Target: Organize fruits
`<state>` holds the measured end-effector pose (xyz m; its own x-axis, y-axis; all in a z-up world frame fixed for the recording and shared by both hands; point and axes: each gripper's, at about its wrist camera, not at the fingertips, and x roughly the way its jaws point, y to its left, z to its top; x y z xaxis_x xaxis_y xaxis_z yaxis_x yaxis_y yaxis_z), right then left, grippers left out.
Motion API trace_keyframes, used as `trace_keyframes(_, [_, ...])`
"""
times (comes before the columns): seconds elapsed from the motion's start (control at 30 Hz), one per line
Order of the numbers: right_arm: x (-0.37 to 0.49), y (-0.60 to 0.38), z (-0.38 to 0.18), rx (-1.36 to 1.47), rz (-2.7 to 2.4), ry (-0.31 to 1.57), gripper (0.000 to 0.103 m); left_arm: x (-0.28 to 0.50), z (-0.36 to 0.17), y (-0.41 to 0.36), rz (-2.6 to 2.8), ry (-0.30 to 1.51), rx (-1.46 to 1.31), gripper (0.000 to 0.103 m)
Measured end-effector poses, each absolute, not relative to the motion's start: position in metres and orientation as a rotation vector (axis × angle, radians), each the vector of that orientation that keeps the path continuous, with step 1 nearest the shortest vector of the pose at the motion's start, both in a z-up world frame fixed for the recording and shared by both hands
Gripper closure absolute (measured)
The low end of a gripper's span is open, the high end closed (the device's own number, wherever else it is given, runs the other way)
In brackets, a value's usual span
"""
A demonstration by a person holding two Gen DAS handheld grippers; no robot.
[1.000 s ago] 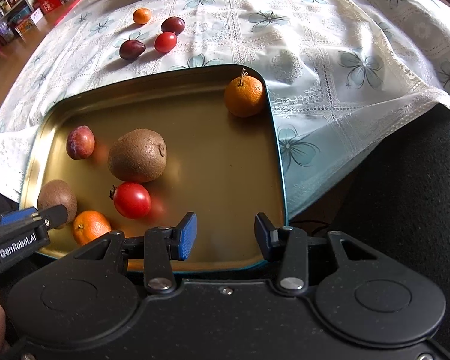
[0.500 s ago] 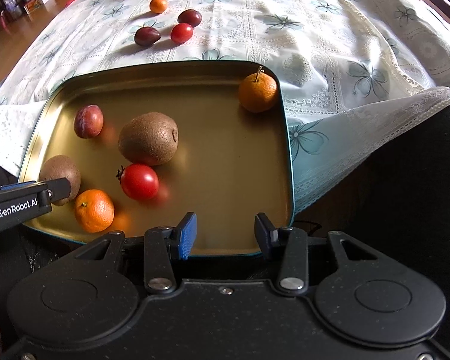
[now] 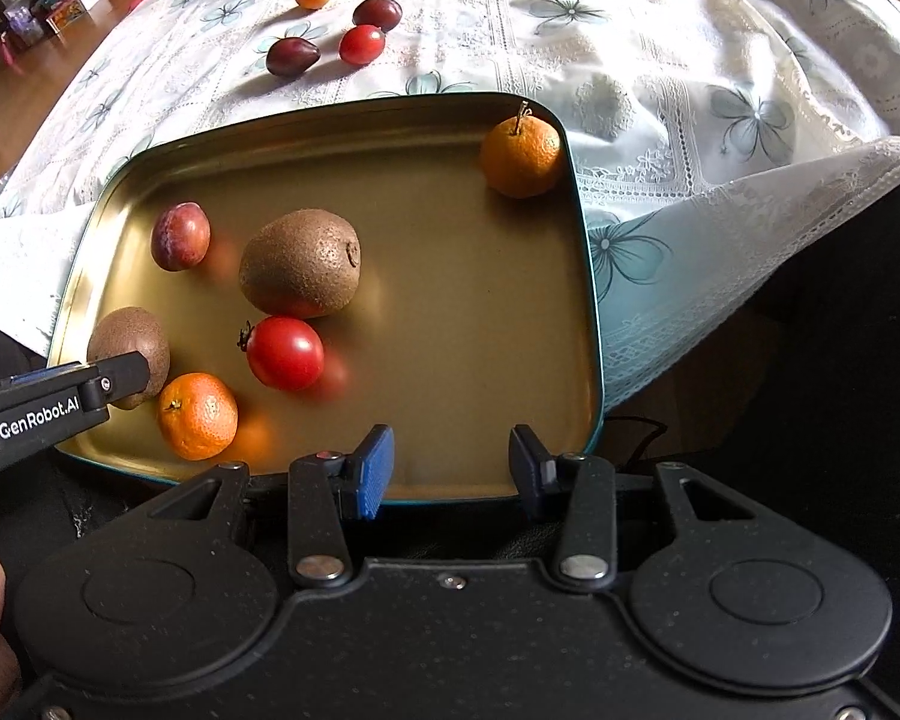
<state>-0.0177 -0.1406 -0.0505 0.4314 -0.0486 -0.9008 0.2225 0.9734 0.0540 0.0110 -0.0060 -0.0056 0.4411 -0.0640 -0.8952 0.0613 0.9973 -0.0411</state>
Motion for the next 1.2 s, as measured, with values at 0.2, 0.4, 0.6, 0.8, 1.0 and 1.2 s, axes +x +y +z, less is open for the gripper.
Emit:
trace_keyframes(0.2, [-0.017, -0.141, -0.051, 0.177, -0.169, 1.112, 0.052, 0.012, -0.006, -0.007, -0.074, 1.114, -0.001, 0.062])
trace_keyframes(0.4, [-0.016, -0.143, -0.052, 0.184, -0.171, 1.114, 0.052, 0.012, -0.007, -0.005, -0.080, 1.117, -0.010, 0.062])
trace_keyframes(0.6, [-0.014, -0.141, -0.051, 0.175, -0.158, 1.119, 0.052, 0.013, -0.002, -0.003, -0.114, 1.127, -0.027, 0.062])
trace_keyframes(0.8, [-0.003, -0.139, -0.046, 0.177, -0.138, 1.136, 0.052, 0.024, 0.002, -0.003, -0.136, 1.193, -0.068, 0.062])
trace_keyframes(1.0, [0.019, -0.140, -0.036, 0.183, -0.122, 1.139, 0.052, 0.043, 0.013, -0.004, -0.159, 1.235, -0.076, 0.062])
trace_keyframes(1.2, [0.048, -0.146, -0.025, 0.189, -0.126, 1.144, 0.052, 0.076, 0.018, -0.001, -0.160, 1.306, -0.085, 0.062])
